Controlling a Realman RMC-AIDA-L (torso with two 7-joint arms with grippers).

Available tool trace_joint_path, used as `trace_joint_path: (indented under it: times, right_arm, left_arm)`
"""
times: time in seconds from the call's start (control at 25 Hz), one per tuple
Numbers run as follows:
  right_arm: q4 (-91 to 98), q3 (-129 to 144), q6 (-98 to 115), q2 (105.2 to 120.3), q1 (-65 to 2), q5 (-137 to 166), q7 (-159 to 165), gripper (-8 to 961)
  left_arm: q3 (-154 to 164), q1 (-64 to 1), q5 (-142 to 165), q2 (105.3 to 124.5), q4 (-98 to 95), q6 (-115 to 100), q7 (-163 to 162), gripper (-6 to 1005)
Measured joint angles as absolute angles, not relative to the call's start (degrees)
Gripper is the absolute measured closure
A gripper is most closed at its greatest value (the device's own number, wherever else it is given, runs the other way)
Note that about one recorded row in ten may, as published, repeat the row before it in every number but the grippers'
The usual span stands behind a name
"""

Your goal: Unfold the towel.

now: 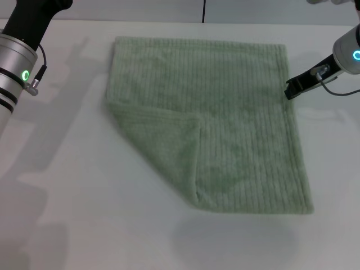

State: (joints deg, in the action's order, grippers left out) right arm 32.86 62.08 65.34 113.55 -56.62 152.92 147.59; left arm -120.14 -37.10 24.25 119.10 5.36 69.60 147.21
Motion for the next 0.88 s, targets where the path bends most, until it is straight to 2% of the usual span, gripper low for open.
trace_joint_path:
  times: [0.08, 0.88]
  right_arm:
    - [32.71, 62.21, 65.28, 113.55, -56.72, 152.92, 147.52, 952]
    - [29.2, 61.85, 64.84, 113.96, -57.34, 152.64, 145.44, 953]
  left_arm:
    - [-120.15, -37.09, 24.25, 119.09, 5.36, 69.61, 147.22, 203]
    - [-120.15, -37.09, 24.26, 119.09, 5.22, 69.61, 147.22, 202]
